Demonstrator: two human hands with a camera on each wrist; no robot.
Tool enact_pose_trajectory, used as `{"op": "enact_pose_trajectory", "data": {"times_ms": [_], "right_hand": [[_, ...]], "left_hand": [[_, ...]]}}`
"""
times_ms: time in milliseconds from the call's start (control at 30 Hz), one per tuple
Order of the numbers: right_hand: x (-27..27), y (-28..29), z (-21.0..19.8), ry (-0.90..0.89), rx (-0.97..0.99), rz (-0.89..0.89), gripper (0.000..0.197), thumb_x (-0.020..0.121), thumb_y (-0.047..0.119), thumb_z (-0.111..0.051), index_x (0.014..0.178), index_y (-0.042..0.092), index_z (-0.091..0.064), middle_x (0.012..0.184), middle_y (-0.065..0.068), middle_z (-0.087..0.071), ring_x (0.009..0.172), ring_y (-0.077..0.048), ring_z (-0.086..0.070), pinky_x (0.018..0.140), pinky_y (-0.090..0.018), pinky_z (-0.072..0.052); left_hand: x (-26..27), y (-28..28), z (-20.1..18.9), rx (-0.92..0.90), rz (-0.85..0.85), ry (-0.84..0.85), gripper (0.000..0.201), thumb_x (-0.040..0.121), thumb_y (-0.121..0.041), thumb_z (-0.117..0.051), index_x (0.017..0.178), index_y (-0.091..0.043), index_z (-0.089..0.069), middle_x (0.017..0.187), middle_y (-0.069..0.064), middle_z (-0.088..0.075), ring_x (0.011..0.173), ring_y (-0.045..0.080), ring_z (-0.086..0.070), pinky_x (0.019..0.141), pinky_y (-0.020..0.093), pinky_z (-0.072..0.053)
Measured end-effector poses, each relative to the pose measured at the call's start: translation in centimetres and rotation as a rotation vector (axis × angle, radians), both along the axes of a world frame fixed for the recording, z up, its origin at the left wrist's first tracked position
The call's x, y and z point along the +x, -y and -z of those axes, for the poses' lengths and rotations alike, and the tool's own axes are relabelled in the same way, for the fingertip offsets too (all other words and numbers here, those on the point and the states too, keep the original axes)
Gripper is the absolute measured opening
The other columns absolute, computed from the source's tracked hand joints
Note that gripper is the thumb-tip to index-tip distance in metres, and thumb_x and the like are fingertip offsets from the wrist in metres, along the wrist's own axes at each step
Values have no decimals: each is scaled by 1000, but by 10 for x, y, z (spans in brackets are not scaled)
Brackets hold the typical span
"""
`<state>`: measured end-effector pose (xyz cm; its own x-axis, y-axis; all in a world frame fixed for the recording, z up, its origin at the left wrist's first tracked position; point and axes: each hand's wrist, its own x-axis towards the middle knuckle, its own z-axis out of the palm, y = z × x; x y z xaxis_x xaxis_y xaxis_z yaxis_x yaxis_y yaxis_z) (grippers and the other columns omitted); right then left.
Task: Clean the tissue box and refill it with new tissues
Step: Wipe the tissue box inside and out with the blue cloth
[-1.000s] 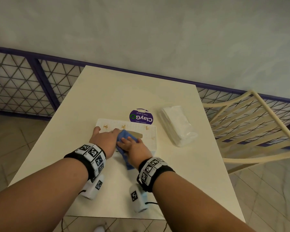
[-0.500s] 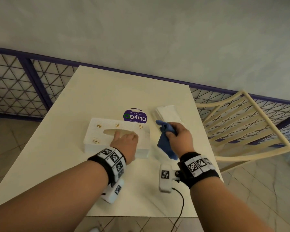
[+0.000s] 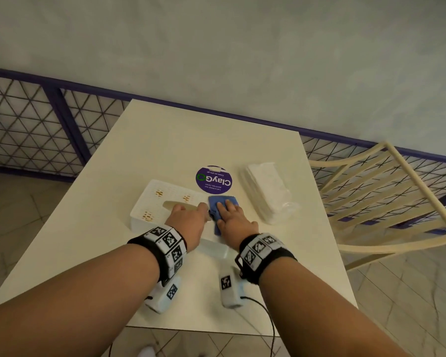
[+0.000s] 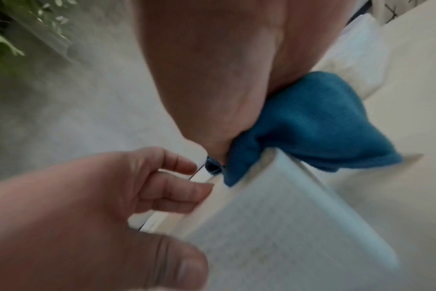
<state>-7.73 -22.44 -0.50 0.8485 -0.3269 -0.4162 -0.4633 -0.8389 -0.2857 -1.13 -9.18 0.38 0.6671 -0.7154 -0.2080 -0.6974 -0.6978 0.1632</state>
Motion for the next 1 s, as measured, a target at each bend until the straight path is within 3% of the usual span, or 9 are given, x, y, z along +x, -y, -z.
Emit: {"op": "enact_pose_trajectory", "data": {"times_ms": [133, 300, 533, 633, 700, 800, 867, 933, 1000], "right_hand": [[13, -6, -2, -95, -59, -34, 55, 101, 29, -28, 151, 25, -6, 161, 2, 6, 148, -19, 2, 114, -57, -15], [-19, -17, 5, -62, -39, -166, 52, 102, 25, -31, 150, 15, -16, 161, -6, -7, 147, -25, -8, 114, -46, -27], [27, 4, 9, -30, -76, -39, 54, 99, 26, -34, 150, 22, -15, 161, 0, -4, 147, -23, -3, 113, -53, -26], [9, -7, 7, -46, -46, -100, 56, 99, 23, -38, 150, 21, -16, 161, -1, -4, 148, -25, -2, 114, -52, -25], [-10, -12, 6, -1, -16, -132, 53, 97, 20, -43, 148, 23, -27, 159, 0, -17, 146, -24, -12, 113, -48, -29], [-32, -11, -12, 107, 107, -108, 42, 92, 11, -50, 133, 21, -54, 132, -5, -58, 114, -24, -53, 91, -29, -43], [-42, -1, -30, 149, 222, 27, 36, 90, 6, -49, 122, 17, -62, 109, -6, -67, 90, -16, -55, 77, -21, -38], [-51, 16, -44, 269, 257, 214, 34, 91, 6, -48, 119, 15, -63, 107, -7, -68, 89, -14, -53, 76, -18, -35], [-60, 35, -50, 386, 239, 388, 31, 93, 12, -48, 122, 14, -59, 109, -10, -67, 89, -16, -53, 76, -20, -36]], "left_hand": [[-3, 1, -4, 1, -34, 5, 57, 82, -10, -63, 130, -15, -32, 113, 6, -66, 117, 33, -48, 96, 32, -32], [-3, -2, 1, -32, -69, -38, 58, 79, -16, -66, 126, -18, -32, 104, 4, -66, 118, 33, -40, 81, 30, -37], [0, -1, -3, -12, -29, -23, 62, 78, -13, -69, 127, -17, -32, 109, 5, -67, 113, 33, -50, 96, 32, -33], [-3, -2, -3, -17, -76, -48, 61, 79, -16, -69, 127, -18, -32, 109, 4, -65, 117, 33, -43, 83, 33, -40], [-5, -3, 0, -25, -88, -64, 58, 77, -17, -70, 122, -20, -33, 104, 4, -63, 114, 32, -41, 75, 34, -43], [-5, -5, 0, -27, -58, -86, 55, 77, -15, -69, 118, -25, -35, 107, 1, -62, 114, 31, -39, 80, 37, -49], [1, -8, 0, -30, 10, -91, 54, 77, -12, -68, 118, -28, -37, 114, -4, -62, 117, 30, -37, 85, 35, -46], [6, -14, -4, 37, 113, -110, 50, 75, -16, -63, 116, -33, -41, 114, -3, -60, 114, 27, -38, 85, 34, -47], [14, -26, -10, 162, 254, -24, 39, 67, -36, -55, 105, -35, -48, 112, 0, -55, 106, 24, -47, 80, 34, -48]]}}
